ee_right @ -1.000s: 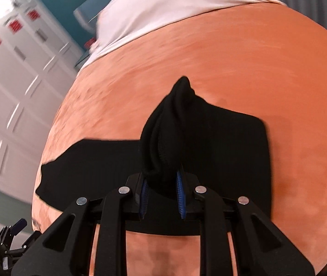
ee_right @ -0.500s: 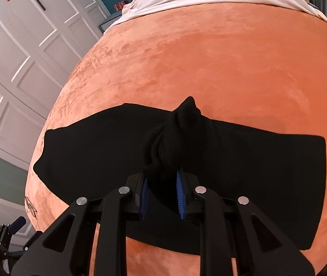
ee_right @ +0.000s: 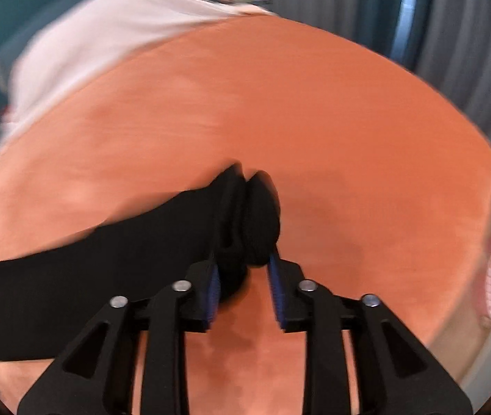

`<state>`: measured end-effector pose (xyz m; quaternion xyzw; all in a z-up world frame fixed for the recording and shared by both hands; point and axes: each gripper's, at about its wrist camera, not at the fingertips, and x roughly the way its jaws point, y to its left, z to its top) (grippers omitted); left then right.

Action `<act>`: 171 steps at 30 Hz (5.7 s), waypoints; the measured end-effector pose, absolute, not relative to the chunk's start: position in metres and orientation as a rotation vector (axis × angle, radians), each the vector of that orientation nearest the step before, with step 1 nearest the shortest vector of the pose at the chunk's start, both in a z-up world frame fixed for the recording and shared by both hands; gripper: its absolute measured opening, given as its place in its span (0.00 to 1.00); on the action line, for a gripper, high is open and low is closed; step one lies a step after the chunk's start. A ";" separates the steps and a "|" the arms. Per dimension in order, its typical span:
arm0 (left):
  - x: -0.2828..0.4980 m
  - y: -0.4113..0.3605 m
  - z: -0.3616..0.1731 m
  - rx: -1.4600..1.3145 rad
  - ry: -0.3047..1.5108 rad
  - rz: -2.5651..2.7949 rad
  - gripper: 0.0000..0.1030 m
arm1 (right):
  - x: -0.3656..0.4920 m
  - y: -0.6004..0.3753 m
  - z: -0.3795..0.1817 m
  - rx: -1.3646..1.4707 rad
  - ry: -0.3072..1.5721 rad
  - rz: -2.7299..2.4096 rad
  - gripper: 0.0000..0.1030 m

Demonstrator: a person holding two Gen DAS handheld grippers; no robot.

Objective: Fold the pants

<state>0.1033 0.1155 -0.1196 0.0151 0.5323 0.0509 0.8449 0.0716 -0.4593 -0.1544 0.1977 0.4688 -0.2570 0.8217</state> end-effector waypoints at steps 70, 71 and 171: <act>0.089 -0.008 -0.124 0.338 1.162 0.061 0.84 | 0.095 -0.466 -0.222 0.369 1.052 -0.226 0.29; 0.089 -0.008 -0.124 0.337 1.163 0.062 0.84 | 0.089 -0.470 -0.223 0.402 1.040 -0.219 0.29; 0.225 0.295 -0.199 -0.021 1.222 0.470 0.65 | 0.380 0.056 -0.206 -0.168 1.115 0.465 0.00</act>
